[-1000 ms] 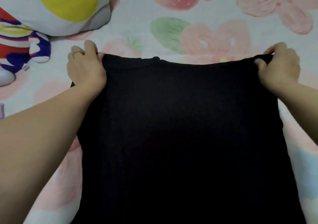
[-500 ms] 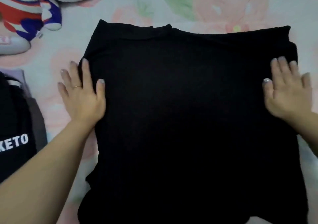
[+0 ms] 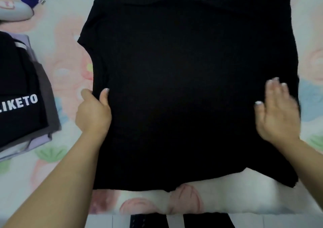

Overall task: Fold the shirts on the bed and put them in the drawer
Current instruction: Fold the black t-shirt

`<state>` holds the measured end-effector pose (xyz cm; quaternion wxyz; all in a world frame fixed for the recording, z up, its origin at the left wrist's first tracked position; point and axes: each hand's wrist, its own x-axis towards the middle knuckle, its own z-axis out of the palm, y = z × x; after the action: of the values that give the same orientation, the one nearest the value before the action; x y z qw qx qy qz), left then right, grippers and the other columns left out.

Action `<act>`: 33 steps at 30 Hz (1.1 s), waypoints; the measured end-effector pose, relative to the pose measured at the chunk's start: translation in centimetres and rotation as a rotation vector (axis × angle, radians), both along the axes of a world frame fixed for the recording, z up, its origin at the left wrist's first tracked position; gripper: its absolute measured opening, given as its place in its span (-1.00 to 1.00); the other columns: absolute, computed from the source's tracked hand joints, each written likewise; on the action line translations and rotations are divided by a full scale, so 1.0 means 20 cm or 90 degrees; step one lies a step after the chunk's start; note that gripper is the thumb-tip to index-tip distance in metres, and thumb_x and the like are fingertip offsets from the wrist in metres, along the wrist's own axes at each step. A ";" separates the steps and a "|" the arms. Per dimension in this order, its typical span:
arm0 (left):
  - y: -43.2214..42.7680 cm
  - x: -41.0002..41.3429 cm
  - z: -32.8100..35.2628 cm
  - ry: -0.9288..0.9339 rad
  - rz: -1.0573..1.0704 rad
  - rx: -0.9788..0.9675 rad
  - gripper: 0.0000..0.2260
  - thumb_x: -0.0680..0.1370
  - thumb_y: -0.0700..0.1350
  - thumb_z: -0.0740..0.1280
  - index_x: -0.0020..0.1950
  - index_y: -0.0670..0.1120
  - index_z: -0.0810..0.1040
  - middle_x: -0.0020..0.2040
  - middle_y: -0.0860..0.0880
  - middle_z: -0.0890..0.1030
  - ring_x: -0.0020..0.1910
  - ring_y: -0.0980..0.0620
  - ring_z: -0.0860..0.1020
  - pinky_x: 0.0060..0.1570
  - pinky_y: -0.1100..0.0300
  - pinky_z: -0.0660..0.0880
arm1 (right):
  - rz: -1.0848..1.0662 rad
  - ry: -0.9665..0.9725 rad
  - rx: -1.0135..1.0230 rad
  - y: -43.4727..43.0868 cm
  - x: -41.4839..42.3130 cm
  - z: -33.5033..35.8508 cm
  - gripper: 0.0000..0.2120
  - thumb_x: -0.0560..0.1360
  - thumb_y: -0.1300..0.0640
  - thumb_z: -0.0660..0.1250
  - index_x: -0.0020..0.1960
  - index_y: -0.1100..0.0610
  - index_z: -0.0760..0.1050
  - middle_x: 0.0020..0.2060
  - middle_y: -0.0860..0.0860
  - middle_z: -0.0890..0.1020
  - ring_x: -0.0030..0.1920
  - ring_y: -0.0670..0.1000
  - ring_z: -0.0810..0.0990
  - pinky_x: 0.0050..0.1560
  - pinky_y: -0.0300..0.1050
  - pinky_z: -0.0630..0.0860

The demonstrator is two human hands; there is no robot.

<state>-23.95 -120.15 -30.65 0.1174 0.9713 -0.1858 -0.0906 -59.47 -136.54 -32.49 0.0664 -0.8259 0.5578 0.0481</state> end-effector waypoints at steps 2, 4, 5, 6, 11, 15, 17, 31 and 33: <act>0.04 0.04 0.01 0.010 0.007 -0.012 -0.55 0.59 0.15 0.10 0.15 -0.26 0.34 -0.01 -0.36 0.54 -0.06 -0.34 0.48 -0.24 0.01 0.22 | -0.102 0.042 0.036 -0.04 -0.25 0.06 -0.37 0.52 -0.05 -0.10 0.48 0.30 0.08 0.46 0.29 0.16 0.45 0.28 0.15 0.38 0.30 0.13; 0.09 -0.01 0.03 0.020 0.019 -0.010 -0.55 0.59 0.16 0.08 0.13 -0.23 0.35 -0.03 -0.33 0.55 -0.09 -0.30 0.49 -0.23 0.03 0.22 | -0.161 0.029 0.053 0.00 -0.30 0.13 -0.34 0.50 -0.06 -0.09 0.47 0.33 0.05 0.46 0.32 0.11 0.46 0.30 0.08 0.40 0.32 0.05; 0.13 -0.06 0.04 0.020 0.025 -0.005 -0.54 0.58 0.18 0.07 0.13 -0.23 0.36 -0.05 -0.32 0.55 -0.09 -0.30 0.49 -0.22 0.04 0.23 | -0.157 0.005 0.028 0.06 -0.25 0.16 -0.35 0.51 -0.05 -0.05 0.46 0.35 0.05 0.45 0.36 0.11 0.45 0.34 0.07 0.41 0.33 0.03; 0.19 -0.11 0.04 0.020 0.028 0.004 -0.52 0.57 0.20 0.07 0.12 -0.22 0.36 -0.07 -0.31 0.55 -0.11 -0.31 0.50 -0.23 0.04 0.23 | -0.120 -0.021 -0.008 0.14 -0.17 0.19 -0.37 0.53 -0.02 -0.01 0.46 0.37 0.06 0.43 0.39 0.12 0.44 0.37 0.09 0.41 0.33 0.03; 0.47 -0.31 0.05 0.055 0.002 0.039 -0.48 0.50 0.24 0.19 0.11 -0.22 0.33 -0.25 -0.10 0.42 -0.30 -0.10 0.37 -0.37 0.12 0.19 | 0.160 -0.135 0.052 0.59 0.29 0.12 -0.42 0.56 -0.06 -0.01 0.47 0.24 0.12 0.45 0.14 0.13 0.47 0.19 0.13 0.43 0.11 0.04; 0.59 -0.19 0.02 0.075 0.019 0.021 -0.56 0.46 0.23 0.27 -0.03 -0.14 0.30 -0.21 -0.16 0.46 -0.22 -0.21 0.45 -0.27 0.06 0.28 | 0.084 -0.024 0.082 0.49 0.05 0.02 -0.42 0.54 -0.09 -0.10 0.49 0.16 0.04 0.49 0.10 0.12 0.49 0.14 0.10 0.44 0.12 0.02; 0.65 -0.14 0.03 0.064 0.032 0.050 -0.55 0.46 0.27 0.23 -0.08 -0.13 0.28 -0.23 -0.18 0.46 -0.24 -0.18 0.41 -0.26 0.03 0.29 | -0.011 0.016 0.096 0.44 -0.18 0.05 -0.39 0.54 -0.10 -0.15 0.50 0.19 0.02 0.50 0.15 0.10 0.50 0.17 0.06 0.45 0.16 0.01; 0.71 -0.20 0.07 0.126 0.028 0.043 -0.55 0.45 0.20 0.30 -0.12 -0.19 0.30 -0.25 -0.20 0.45 -0.27 -0.14 0.37 -0.31 0.05 0.27 | -0.371 -0.061 0.232 0.39 -0.50 0.24 -0.74 0.51 0.07 0.31 0.05 0.25 0.39 -0.04 0.33 0.60 -0.07 0.35 0.56 -0.17 0.05 0.39; 0.73 -0.21 0.07 0.122 0.007 0.060 -0.56 0.46 0.19 0.28 -0.08 -0.19 0.29 -0.23 -0.26 0.48 -0.26 -0.22 0.42 -0.31 0.03 0.27 | -0.339 -0.033 0.207 0.42 -0.56 0.24 -0.76 0.53 0.09 0.27 0.05 0.24 0.34 -0.09 0.36 0.60 -0.11 0.40 0.55 -0.22 0.08 0.38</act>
<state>-28.07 -105.52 -29.23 0.0891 0.9637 -0.1641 -0.1909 -70.60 -128.07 -27.68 0.2217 -0.6302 0.7378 0.0965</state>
